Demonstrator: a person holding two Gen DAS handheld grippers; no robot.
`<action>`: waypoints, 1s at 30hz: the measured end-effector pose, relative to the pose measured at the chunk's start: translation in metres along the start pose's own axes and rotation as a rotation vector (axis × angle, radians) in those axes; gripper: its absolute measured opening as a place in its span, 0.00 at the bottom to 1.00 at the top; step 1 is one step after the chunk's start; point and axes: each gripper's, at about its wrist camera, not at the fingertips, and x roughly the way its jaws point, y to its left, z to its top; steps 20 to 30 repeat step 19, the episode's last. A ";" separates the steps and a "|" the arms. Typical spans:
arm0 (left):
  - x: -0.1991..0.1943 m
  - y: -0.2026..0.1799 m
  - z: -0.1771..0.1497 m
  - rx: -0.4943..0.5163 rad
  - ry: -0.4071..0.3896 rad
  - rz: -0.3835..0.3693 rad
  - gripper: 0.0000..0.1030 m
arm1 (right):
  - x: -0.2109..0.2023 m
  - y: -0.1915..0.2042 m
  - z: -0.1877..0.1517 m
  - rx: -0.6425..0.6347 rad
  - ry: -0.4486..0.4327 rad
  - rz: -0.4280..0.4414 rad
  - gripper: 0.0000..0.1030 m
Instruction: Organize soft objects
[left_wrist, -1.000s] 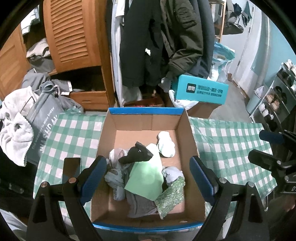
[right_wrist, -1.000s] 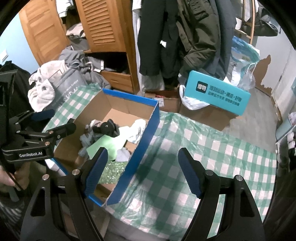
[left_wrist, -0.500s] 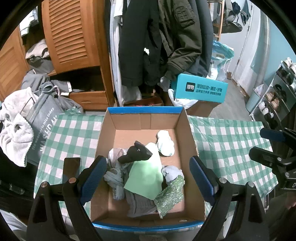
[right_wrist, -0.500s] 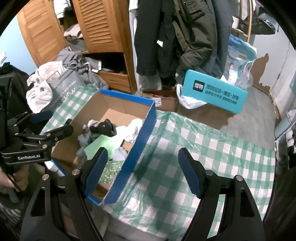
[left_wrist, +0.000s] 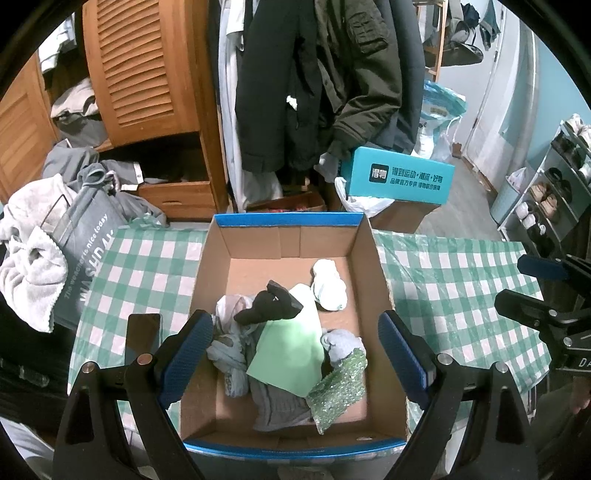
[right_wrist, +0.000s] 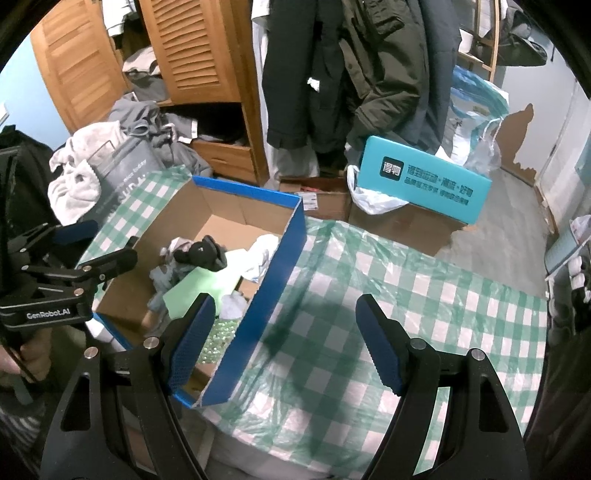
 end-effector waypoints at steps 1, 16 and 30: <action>0.000 0.000 0.000 0.001 0.000 0.000 0.90 | 0.000 0.000 0.000 0.000 -0.001 0.000 0.75; -0.002 -0.004 0.000 0.011 -0.001 -0.009 0.90 | -0.001 -0.004 0.001 0.004 0.000 0.000 0.76; -0.001 -0.005 0.001 0.016 0.001 -0.010 0.90 | -0.001 -0.004 0.001 0.003 0.001 -0.001 0.76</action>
